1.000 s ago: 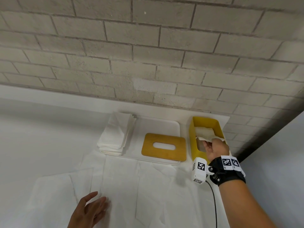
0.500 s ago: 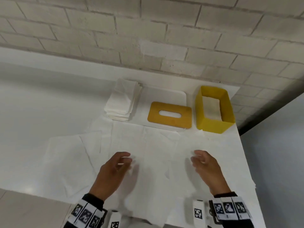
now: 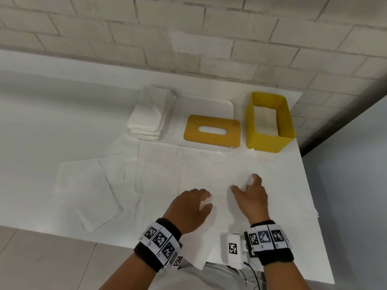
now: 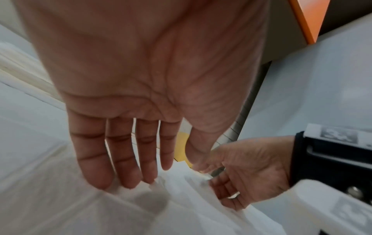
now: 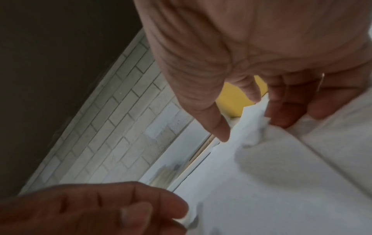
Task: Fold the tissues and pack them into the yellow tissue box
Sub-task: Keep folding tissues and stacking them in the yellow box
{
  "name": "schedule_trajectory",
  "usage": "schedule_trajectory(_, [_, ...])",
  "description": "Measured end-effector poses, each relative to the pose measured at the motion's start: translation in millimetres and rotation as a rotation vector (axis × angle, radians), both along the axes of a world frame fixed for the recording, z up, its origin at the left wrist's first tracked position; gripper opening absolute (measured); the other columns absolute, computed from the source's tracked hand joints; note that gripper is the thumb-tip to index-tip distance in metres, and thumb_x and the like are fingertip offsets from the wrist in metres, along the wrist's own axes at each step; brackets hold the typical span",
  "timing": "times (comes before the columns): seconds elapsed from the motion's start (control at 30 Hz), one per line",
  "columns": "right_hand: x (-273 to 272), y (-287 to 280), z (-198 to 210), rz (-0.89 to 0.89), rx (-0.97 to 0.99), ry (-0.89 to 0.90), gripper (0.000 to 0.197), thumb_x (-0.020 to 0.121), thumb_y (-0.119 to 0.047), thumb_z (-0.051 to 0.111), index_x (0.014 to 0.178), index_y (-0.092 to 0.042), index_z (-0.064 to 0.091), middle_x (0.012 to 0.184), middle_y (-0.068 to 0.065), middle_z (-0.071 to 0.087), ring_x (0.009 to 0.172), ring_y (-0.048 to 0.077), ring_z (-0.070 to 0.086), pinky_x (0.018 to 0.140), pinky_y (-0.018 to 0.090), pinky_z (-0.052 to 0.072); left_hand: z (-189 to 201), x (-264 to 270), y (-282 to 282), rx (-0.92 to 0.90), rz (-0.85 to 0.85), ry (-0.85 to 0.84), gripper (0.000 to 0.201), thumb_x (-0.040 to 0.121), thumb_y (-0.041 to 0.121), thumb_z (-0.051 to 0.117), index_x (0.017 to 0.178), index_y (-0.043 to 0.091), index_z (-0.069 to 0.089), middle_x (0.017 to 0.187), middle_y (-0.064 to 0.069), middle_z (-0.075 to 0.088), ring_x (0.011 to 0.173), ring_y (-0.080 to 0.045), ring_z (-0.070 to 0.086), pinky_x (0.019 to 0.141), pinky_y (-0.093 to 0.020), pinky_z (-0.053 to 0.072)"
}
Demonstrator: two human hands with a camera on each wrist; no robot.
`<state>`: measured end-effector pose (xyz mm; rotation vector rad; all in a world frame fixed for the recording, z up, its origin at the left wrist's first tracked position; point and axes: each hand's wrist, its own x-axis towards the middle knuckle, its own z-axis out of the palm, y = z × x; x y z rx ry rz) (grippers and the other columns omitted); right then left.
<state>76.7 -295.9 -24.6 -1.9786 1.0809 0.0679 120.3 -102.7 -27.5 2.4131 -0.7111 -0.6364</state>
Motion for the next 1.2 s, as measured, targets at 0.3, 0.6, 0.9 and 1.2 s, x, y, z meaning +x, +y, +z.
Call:
schedule_trajectory(0.3, [-6, -26, -8, -0.290, 0.451, -0.283, 0.048, 0.090, -0.010, 0.070, 0.136, -0.015, 0.055, 0.102, 0.005, 0.070, 0.093, 0.024, 0.065, 0.093, 0.042, 0.052, 2, -7, -4, -0.009, 0.059, -0.036, 0.037, 0.103, 0.042, 0.051, 0.138, 0.032, 0.055, 0.128, 0.012, 0.064, 0.110, -0.008, 0.061, 0.095, -0.024, 0.049])
schedule_trajectory(0.6, [-24, -32, 43, 0.030, 0.848, -0.518, 0.040, 0.097, 0.005, 0.046, 0.128, -0.011, 0.066, 0.121, 0.012, 0.073, 0.110, 0.025, 0.070, 0.094, 0.037, 0.054, 38, -13, -29, -0.421, 0.389, 0.215, 0.034, 0.101, 0.044, 0.057, 0.135, 0.040, 0.053, 0.117, 0.016, 0.071, 0.101, 0.008, 0.065, 0.088, -0.011, 0.051])
schedule_trajectory(0.9, [-26, -26, 53, 0.253, 0.918, -0.505, 0.049, 0.098, 0.007, 0.044, 0.132, -0.022, 0.064, 0.125, 0.010, 0.071, 0.104, 0.029, 0.064, 0.087, 0.039, 0.044, 63, -14, -42, -0.825, 0.623, 0.535, 0.022, 0.103, 0.028, 0.060, 0.098, 0.017, 0.078, 0.104, -0.006, 0.079, 0.098, -0.022, 0.073, 0.085, -0.036, 0.057])
schedule_trajectory(1.2, [-17, -3, 30, 0.511, 0.583, -0.225, 0.065, 0.094, -0.007, 0.061, 0.142, -0.046, 0.043, 0.069, -0.003, 0.053, 0.062, 0.008, 0.056, 0.058, 0.021, 0.049, 39, -20, -14, -0.852, 0.792, 0.799, 0.033, 0.105, 0.030, 0.053, 0.123, 0.008, 0.071, 0.115, -0.016, 0.076, 0.108, -0.035, 0.073, 0.100, -0.050, 0.055])
